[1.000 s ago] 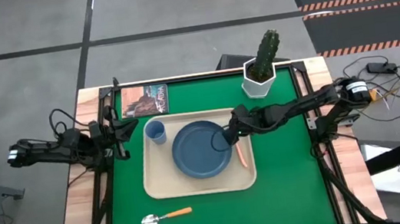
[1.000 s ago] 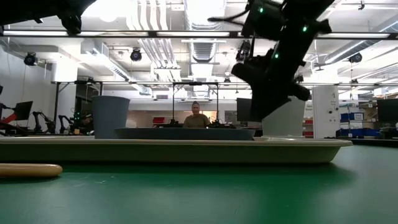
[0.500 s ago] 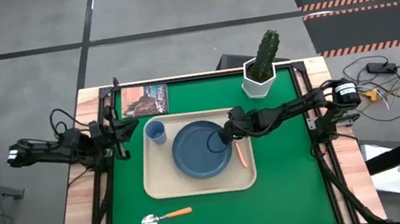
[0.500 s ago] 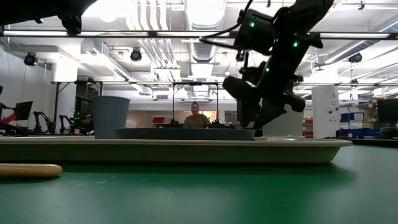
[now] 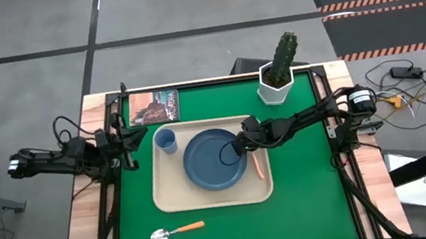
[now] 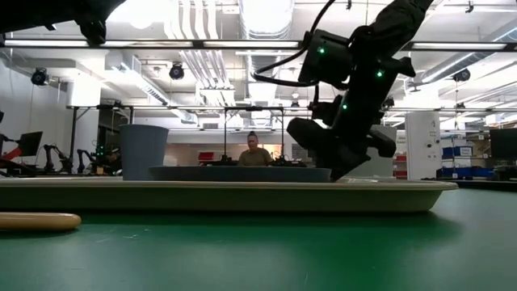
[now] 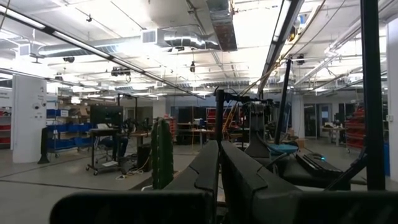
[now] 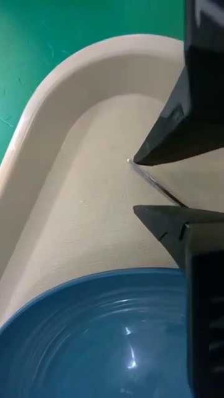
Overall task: Pick and place plate/cup/fork/spoon on tray
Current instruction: Put the orange fork on the white serving tray on the left of the blue plate
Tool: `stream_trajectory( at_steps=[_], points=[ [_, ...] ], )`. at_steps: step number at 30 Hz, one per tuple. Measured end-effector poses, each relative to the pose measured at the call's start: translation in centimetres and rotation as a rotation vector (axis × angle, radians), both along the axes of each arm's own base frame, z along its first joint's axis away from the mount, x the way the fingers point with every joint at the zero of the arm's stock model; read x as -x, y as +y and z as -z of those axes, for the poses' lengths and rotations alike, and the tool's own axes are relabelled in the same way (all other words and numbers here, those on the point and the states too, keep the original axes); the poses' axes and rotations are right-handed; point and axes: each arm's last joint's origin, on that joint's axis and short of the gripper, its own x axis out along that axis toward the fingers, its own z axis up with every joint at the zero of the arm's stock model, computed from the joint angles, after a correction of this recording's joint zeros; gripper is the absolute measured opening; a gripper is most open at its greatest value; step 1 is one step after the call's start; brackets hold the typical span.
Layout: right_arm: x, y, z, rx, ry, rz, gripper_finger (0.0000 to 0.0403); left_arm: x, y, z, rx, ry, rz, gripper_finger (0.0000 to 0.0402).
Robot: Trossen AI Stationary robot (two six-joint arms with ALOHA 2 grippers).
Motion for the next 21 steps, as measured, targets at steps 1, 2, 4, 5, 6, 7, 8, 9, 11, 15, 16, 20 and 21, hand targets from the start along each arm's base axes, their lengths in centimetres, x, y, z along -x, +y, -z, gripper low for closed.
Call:
stream_trajectory(
  at_steps=[1, 2, 4, 5, 6, 7, 8, 9, 11, 15, 16, 20, 21],
  points=[
    [0.0, 0.0, 0.0, -0.001, -0.001, 0.000, 0.0097, 0.0, 0.0, 0.0, 0.000, 0.000, 0.000, 0.0000],
    [0.0, 0.0, 0.0, -0.005, -0.002, 0.003, 0.0088, 0.0, 0.0, 0.0, 0.000, -0.001, 0.000, 0.0000],
    [0.0, 0.0, -0.1, -0.007, -0.011, 0.011, 0.0068, 0.0, 0.0, 0.0, 0.000, -0.004, 0.000, 0.0000],
    [0.0, 0.0, -0.1, -0.008, -0.014, 0.014, 0.0059, 0.0, 0.0, 0.0, 0.000, -0.004, 0.000, 0.0000],
    [0.0, 0.0, -0.1, -0.011, -0.019, 0.022, 0.0050, 0.0, 0.0, 0.0, 0.000, -0.005, 0.000, 0.0000],
    [0.0, 0.0, 0.0, -0.014, -0.026, 0.036, 0.0042, 0.0, 0.0, 0.0, 0.000, -0.005, 0.000, 0.0000],
    [-0.1, 0.0, 0.0, -0.014, -0.031, 0.043, 0.0036, 0.0, 0.0, 0.0, 0.000, -0.005, 0.000, 0.0000],
    [-0.1, 0.0, 0.0, -0.014, -0.035, 0.052, 0.0029, 0.0, 0.0, 0.0, 0.000, -0.004, 0.000, 0.0000],
    [0.0, 0.0, 0.0, -0.015, -0.040, 0.067, 0.0019, 0.0, 0.0, 0.0, 0.000, -0.004, 0.000, 0.0000],
    [0.2, -0.1, -0.3, -0.001, -0.045, 0.084, 0.0010, 0.0, 0.0, 0.0, 0.000, -0.003, 0.000, 0.0000],
    [0.2, -0.1, -0.5, 0.005, -0.049, 0.083, 0.0009, 0.0, 0.0, 0.0, 0.000, -0.003, 0.000, 0.0000],
    [0.1, -0.1, -1.9, 0.026, -0.086, 0.072, 0.0008, 0.0, 0.0, 0.0, 0.000, -0.003, 0.000, 0.0000],
    [0.1, -0.1, -2.2, 0.031, -0.098, 0.069, 0.0007, 0.0, 0.0, 0.0, 0.000, -0.003, 0.000, 0.0000]
  ],
)
